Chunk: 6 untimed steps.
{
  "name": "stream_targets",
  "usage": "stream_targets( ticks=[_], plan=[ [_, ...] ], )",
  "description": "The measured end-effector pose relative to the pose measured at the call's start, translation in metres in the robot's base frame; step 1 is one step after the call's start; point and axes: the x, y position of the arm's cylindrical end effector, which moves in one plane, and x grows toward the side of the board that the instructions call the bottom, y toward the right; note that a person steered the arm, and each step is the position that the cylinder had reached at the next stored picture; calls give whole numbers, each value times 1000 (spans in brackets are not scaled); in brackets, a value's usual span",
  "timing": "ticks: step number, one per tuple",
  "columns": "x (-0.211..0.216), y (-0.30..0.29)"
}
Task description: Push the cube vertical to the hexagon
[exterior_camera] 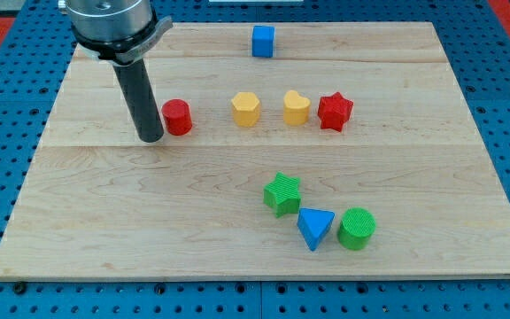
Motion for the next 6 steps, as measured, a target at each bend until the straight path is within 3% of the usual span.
stream_targets(
  ticks=[2,6],
  plan=[
    [-9,24],
    [15,-66]
  ],
)
